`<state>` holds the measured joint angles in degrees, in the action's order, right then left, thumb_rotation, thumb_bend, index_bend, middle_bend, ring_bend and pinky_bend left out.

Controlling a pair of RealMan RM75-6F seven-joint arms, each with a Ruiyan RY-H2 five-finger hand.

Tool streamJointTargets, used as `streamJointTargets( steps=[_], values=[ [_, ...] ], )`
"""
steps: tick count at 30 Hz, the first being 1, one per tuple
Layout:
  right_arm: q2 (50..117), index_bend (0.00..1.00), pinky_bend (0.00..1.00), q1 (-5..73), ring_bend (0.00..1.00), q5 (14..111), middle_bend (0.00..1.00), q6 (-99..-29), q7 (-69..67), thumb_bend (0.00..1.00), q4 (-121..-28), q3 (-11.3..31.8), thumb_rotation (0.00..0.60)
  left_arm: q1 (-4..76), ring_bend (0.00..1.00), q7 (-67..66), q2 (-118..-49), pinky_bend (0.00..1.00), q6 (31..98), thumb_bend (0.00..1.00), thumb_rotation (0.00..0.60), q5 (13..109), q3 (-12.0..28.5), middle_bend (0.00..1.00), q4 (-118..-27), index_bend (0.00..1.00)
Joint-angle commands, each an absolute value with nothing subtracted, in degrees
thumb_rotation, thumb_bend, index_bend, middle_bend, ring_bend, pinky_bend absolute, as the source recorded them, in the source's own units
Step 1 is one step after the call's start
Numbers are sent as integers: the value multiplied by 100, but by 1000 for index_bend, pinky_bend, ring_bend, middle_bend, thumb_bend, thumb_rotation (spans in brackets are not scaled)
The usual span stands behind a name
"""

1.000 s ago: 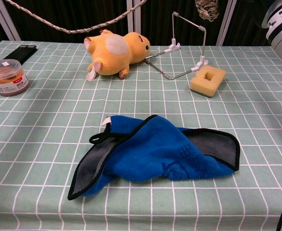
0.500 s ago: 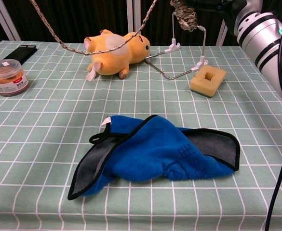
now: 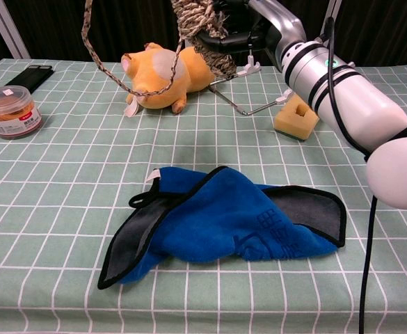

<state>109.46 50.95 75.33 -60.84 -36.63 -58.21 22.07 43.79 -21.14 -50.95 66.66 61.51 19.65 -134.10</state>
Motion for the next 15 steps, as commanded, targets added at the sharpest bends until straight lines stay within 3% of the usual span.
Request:
streamJointTargets(
  steps=[1, 15],
  values=[
    [11061, 783, 723, 5209, 561, 7547, 574, -6013, -3615, 750, -5691, 2221, 600, 4955, 568, -2219, -5460, 708, 6662, 533, 600, 5248, 2421, 594, -13499, 731],
    [11340, 782, 723, 5601, 561, 7409, 574, -5485, -3461, 748, -5346, 2277, 600, 7013, 570, -3401, -6187, 710, 7493, 533, 600, 2392, 3437, 599, -13499, 732]
  ],
)
